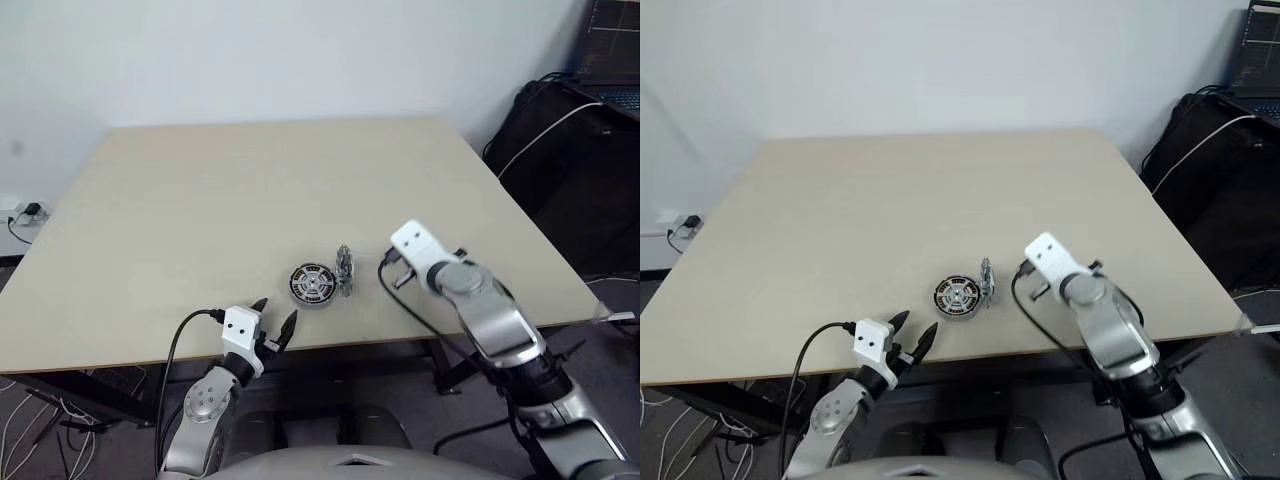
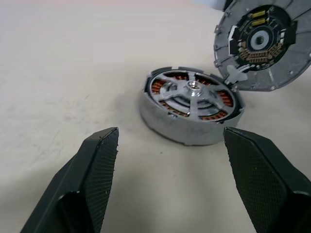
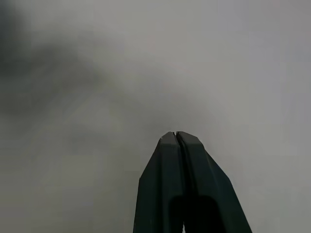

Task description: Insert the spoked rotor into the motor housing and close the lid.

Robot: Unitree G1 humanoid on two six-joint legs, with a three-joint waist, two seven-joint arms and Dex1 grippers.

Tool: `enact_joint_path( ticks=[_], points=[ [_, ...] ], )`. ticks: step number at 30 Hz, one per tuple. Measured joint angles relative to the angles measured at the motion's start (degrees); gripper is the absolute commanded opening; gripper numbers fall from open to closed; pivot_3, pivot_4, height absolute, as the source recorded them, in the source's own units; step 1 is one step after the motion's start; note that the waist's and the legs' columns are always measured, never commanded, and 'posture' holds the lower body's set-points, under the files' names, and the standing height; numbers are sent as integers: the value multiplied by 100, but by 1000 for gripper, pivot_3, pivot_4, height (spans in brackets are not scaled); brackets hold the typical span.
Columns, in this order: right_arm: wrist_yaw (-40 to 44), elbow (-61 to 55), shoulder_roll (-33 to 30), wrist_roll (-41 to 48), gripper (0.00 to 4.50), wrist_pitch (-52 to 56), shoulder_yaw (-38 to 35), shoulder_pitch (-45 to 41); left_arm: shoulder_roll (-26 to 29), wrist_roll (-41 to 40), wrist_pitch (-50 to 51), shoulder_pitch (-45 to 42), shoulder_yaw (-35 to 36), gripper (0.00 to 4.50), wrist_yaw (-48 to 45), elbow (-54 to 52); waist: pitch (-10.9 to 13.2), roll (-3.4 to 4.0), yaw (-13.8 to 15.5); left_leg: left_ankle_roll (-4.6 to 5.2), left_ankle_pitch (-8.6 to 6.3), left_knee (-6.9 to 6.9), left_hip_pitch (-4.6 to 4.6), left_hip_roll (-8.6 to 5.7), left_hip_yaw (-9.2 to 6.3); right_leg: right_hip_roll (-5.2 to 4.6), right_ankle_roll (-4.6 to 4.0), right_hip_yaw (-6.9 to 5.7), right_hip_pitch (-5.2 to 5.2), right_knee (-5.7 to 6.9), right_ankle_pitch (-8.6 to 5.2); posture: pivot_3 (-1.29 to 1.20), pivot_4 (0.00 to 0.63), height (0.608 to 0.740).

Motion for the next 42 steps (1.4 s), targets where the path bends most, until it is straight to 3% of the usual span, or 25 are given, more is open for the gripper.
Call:
enact_joint_path(
  ticks=[9,20,31,42],
  points=[
    [386,-596,784,836,44,502,-263,-104,40,-44,122,-43,4,3663,-72,-3,4,-6,93,0,-1,2,-4,-13,-15,-3,4,-5,1,-10,3,0,0,740],
    [754,-606,861,1538,44,675,-326,-375,57,-48,138,-17,27,3663,-69,-10,5,-6,92,9,-8,2,-4,-14,-13,-2,4,-5,2,-17,3,0,0,740],
    [670,753,1557,1649,44,96,-100,-592,121,-48,224,18,82,3663,-68,-72,4,-6,85,8,-7,2,-3,-13,-9,0,4,-3,3,-13,3,0,0,740],
    [587,1598,1693,1355,44,-709,186,-719,127,-47,271,91,114,3663,-53,-242,0,-4,86,6,-6,2,1,-14,-7,0,5,-1,6,-11,3,0,0,740]
  ],
)
